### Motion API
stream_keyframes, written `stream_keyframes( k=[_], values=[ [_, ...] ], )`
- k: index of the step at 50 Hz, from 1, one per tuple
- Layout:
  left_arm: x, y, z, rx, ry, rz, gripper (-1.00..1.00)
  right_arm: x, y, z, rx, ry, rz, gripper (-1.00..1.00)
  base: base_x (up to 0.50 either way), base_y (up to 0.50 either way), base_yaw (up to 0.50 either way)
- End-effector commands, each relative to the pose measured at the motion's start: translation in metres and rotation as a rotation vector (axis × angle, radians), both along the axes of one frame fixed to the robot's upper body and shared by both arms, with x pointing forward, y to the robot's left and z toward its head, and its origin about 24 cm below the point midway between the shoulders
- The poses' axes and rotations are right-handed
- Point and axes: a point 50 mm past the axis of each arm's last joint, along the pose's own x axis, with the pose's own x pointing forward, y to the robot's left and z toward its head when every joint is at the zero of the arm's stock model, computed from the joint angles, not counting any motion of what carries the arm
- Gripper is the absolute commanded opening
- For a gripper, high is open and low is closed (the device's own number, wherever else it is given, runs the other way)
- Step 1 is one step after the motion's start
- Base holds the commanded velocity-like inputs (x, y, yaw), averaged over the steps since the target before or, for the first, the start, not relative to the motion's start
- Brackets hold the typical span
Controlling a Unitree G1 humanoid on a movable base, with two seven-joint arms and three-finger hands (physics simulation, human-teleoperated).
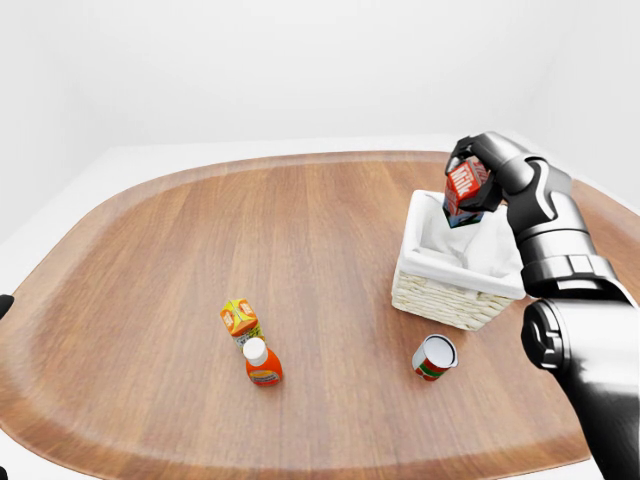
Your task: Pick the milk and place it in the basket.
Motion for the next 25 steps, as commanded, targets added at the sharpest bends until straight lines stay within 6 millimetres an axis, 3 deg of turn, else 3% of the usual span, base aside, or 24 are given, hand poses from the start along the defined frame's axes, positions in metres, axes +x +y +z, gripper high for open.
stream_keyframes(
  k=[1, 25],
  values=[
    [0.000, 0.000, 0.000, 0.000, 0.000, 0.001, 1.00, 0.002, -0.005, 0.009, 0.100, -0.131, -0.056, -1.00, 0.00, 0.00, 0.00],
    [0.000, 0.000, 0.000, -0.001, -0.003, 0.000, 1.00, 0.005, -0.005, -0.015, 0.164, -0.163, -0.133, -1.00, 0.00, 0.00, 0.00]
  ],
)
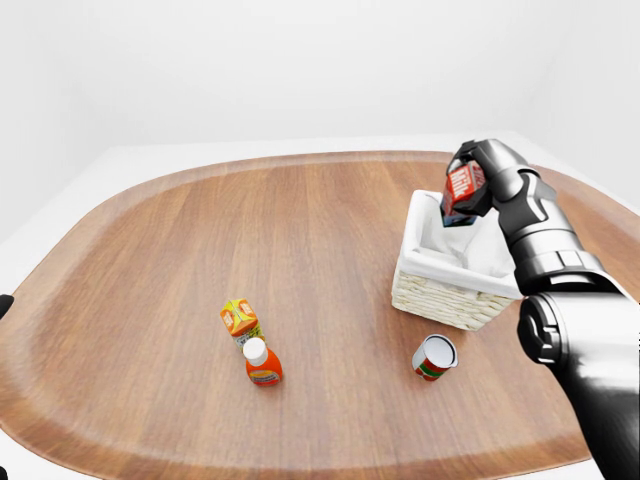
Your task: Pick the milk and place it in the basket.
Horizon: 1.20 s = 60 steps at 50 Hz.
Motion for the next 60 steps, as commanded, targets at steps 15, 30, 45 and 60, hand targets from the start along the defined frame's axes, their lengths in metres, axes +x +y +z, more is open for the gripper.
stream_keyframes(
  k=[15, 30, 45, 60],
  values=[
    [0.000, 0.000, 0.000, -0.002, -0.003, -0.003, 1.00, -0.003, -0.009, -0.010, 0.091, -0.081, -0.071, -1.00, 0.00, 0.00, 0.00],
    [0.000, 0.000, 0.000, -0.002, -0.003, -0.004, 1.00, -0.008, -0.018, -0.024, 0.102, -0.066, -0.103, -1.00, 0.00, 0.00, 0.00],
    [0.000, 0.000, 0.000, -0.002, -0.002, -0.003, 1.00, -0.012, -0.022, -0.042, 0.117, -0.042, -0.130, -1.00, 0.00, 0.00, 0.00],
    [0.000, 0.000, 0.000, -0.002, -0.002, -0.001, 1.00, -0.013, -0.020, -0.050, 0.127, -0.029, -0.133, -1.00, 0.00, 0.00, 0.00]
  ],
)
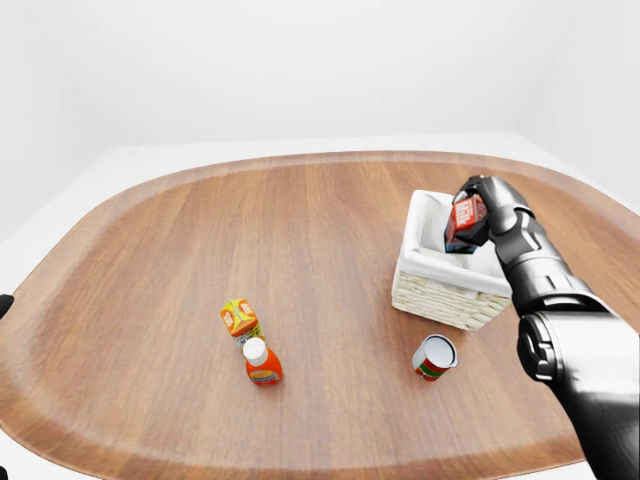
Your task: Pick the milk and place it in the basket.
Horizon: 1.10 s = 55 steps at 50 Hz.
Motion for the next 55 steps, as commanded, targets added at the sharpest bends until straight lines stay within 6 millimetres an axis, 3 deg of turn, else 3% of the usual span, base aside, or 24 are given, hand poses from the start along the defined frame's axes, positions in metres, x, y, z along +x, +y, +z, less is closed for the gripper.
stream_keyframes(
  k=[1, 22, 52, 54, 55],
  values=[
    [0.000, 0.000, 0.000, 0.000, 0.001, 0.001, 1.00, 0.001, 0.001, 0.008, 0.048, -0.076, -0.019, -1.00, 0.00, 0.00, 0.00],
    [0.000, 0.000, 0.000, 0.001, 0.001, 0.002, 1.00, 0.000, -0.001, 0.003, 0.052, -0.068, -0.030, -1.00, 0.00, 0.00, 0.00],
    [0.000, 0.000, 0.000, 0.000, -0.001, -0.003, 1.00, 0.000, -0.005, 0.017, 0.026, -0.072, -0.011, -1.00, 0.00, 0.00, 0.00],
    [0.000, 0.000, 0.000, 0.000, -0.001, -0.003, 1.00, 0.000, -0.005, 0.017, 0.024, -0.071, -0.010, -0.90, 0.00, 0.00, 0.00],
    [0.000, 0.000, 0.000, 0.000, -0.001, -0.004, 1.00, 0.001, -0.005, 0.017, 0.023, -0.071, -0.009, -0.55, 0.00, 0.00, 0.00]
  ],
)
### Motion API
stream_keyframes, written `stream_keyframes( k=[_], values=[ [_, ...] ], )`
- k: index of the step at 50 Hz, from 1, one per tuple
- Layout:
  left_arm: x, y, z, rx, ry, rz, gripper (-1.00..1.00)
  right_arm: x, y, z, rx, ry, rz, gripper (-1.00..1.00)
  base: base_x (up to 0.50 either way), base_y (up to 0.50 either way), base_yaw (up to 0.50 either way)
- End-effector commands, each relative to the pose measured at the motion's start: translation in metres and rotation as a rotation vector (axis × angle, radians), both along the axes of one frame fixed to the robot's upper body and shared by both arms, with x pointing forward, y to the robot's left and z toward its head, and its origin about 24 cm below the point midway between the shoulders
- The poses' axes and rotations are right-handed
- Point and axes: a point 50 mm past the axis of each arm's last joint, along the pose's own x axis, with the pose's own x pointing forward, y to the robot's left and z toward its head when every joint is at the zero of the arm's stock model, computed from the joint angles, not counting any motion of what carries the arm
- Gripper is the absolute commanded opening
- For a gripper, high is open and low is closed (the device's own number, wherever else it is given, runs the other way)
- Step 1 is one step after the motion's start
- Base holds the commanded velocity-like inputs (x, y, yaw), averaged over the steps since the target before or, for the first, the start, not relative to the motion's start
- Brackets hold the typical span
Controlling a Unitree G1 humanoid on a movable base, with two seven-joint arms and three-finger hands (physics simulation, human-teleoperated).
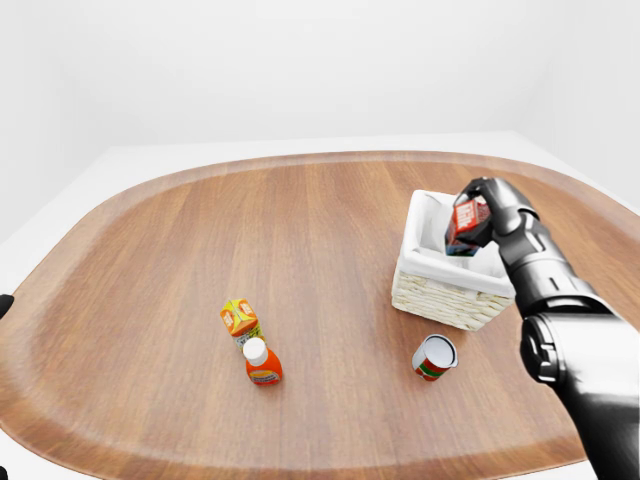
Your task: Pick the milk and place it in the basket.
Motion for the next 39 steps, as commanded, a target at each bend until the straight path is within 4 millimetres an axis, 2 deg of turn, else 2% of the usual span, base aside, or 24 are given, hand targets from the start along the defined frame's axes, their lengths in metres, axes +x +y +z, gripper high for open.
stream_keyframes(
  k=[1, 2, 3, 5, 6, 7, 9, 11, 23, 39],
  values=[
    [0.000, 0.000, 0.000, 0.000, -0.001, -0.001, 1.00, 0.003, 0.000, 0.020, 0.022, -0.085, -0.002, -0.37, 0.00, 0.00, 0.00],
    [0.000, 0.000, 0.000, 0.000, -0.001, -0.001, 1.00, 0.003, 0.000, 0.020, 0.017, -0.082, 0.000, 0.12, 0.00, 0.00, 0.00],
    [0.000, 0.000, 0.000, 0.000, -0.001, -0.001, 1.00, 0.003, 0.000, 0.020, 0.020, -0.085, -0.001, 0.30, 0.00, 0.00, 0.00],
    [0.000, 0.000, 0.000, 0.000, -0.001, -0.001, 1.00, 0.003, 0.000, 0.020, 0.017, -0.079, 0.002, 0.46, 0.00, 0.00, 0.00],
    [0.000, 0.000, 0.000, 0.000, -0.001, -0.001, 1.00, 0.003, 0.000, 0.021, 0.016, -0.082, 0.002, 0.61, 0.00, 0.00, 0.00],
    [0.000, 0.000, 0.000, 0.000, -0.001, -0.001, 1.00, 0.003, 0.000, 0.022, 0.015, -0.084, 0.002, 0.87, 0.00, 0.00, 0.00],
    [0.000, 0.000, 0.000, 0.000, -0.001, -0.001, 1.00, 0.003, -0.001, 0.023, 0.014, -0.085, 0.001, 0.87, 0.00, 0.00, 0.00],
    [0.000, 0.000, 0.000, -0.001, -0.001, -0.001, 1.00, 0.003, -0.001, 0.022, 0.013, -0.083, -0.001, 1.00, 0.00, 0.00, 0.00],
    [0.000, 0.000, 0.000, 0.000, -0.001, -0.002, 1.00, 0.003, -0.003, 0.028, 0.004, -0.087, 0.004, 1.00, 0.00, 0.00, 0.00],
    [0.000, 0.000, 0.000, 0.001, 0.000, -0.003, 1.00, 0.005, -0.003, 0.048, -0.032, -0.099, 0.033, 1.00, 0.00, 0.00, 0.00]
  ],
)
